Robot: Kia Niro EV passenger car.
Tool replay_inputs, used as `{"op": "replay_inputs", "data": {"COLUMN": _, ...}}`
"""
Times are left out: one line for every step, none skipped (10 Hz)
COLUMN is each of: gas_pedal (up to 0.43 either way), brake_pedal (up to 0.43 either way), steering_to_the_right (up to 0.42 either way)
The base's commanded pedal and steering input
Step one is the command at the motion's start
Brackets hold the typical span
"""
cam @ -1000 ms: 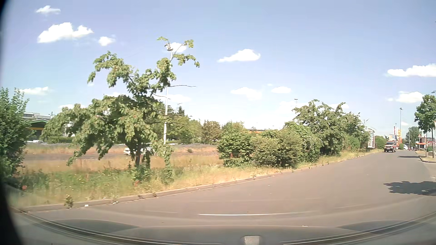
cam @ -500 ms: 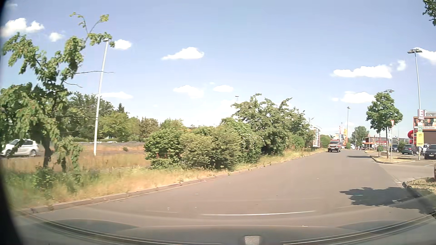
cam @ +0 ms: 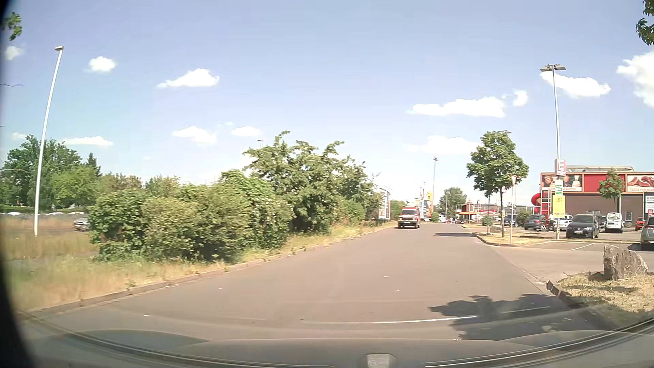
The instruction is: Follow the waypoints while adhering to traffic rules and regulations
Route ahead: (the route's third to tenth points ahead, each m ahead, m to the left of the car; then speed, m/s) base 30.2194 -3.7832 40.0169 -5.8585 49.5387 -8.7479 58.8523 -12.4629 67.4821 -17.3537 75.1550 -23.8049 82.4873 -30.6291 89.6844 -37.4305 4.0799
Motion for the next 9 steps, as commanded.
{"op": "replay_inputs", "data": {"gas_pedal": 0.177, "brake_pedal": 0.030, "steering_to_the_right": 0.368}}
{"op": "replay_inputs", "data": {"gas_pedal": 0.177, "brake_pedal": 0.030, "steering_to_the_right": 0.308}}
{"op": "replay_inputs", "data": {"gas_pedal": 0.177, "brake_pedal": 0.030, "steering_to_the_right": 0.266}}
{"op": "replay_inputs", "data": {"gas_pedal": 0.189, "brake_pedal": 0.030, "steering_to_the_right": 0.215}}
{"op": "replay_inputs", "data": {"gas_pedal": 0.189, "brake_pedal": 0.030, "steering_to_the_right": 0.172}}
{"op": "replay_inputs", "data": {"gas_pedal": 0.189, "brake_pedal": 0.030, "steering_to_the_right": 0.148}}
{"op": "replay_inputs", "data": {"gas_pedal": 0.189, "brake_pedal": 0.030, "steering_to_the_right": 0.122}}
{"op": "replay_inputs", "data": {"gas_pedal": 0.189, "brake_pedal": 0.030, "steering_to_the_right": 0.103}}
{"op": "replay_inputs", "data": {"gas_pedal": 0.197, "brake_pedal": 0.030, "steering_to_the_right": 0.086}}
